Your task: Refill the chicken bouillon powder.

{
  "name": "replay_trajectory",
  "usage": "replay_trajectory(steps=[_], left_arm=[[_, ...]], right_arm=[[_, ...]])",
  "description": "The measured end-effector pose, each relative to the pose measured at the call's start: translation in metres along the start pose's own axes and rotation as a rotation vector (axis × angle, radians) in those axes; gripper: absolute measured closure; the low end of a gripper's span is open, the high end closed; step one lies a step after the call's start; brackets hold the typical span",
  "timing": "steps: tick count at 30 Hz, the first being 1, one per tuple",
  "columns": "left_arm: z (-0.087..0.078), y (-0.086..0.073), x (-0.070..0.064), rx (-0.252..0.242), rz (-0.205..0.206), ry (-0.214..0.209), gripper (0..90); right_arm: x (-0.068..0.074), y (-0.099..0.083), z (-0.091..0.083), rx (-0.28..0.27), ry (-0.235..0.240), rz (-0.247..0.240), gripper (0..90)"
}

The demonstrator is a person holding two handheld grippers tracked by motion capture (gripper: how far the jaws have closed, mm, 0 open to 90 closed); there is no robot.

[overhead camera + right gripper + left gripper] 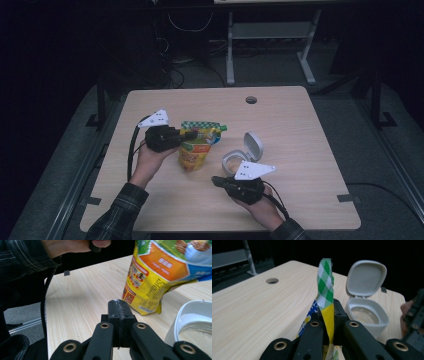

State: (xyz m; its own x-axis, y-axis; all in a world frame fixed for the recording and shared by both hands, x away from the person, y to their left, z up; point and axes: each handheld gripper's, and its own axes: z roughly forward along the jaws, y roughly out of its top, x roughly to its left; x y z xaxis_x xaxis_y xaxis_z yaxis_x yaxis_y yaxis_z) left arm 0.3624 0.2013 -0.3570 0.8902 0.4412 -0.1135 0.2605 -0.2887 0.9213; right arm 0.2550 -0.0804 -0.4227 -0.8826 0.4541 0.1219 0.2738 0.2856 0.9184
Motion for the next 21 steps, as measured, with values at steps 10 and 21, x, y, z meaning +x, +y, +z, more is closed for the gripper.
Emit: replay_trajectory(steps=[10, 21], left_arm=[[-0.021, -0.011, -0.004, 0.021, -0.009, 0.029, 84.2], [-0.028, -0.024, -0.007, 0.049, -0.016, 0.057, 52.7]], right_arm=[[0.000, -0.001, 0.005, 0.013, 0.008, 0.001, 89.9], [-0.002, 0.000, 0.001, 0.013, 0.003, 0.008, 89.9]])
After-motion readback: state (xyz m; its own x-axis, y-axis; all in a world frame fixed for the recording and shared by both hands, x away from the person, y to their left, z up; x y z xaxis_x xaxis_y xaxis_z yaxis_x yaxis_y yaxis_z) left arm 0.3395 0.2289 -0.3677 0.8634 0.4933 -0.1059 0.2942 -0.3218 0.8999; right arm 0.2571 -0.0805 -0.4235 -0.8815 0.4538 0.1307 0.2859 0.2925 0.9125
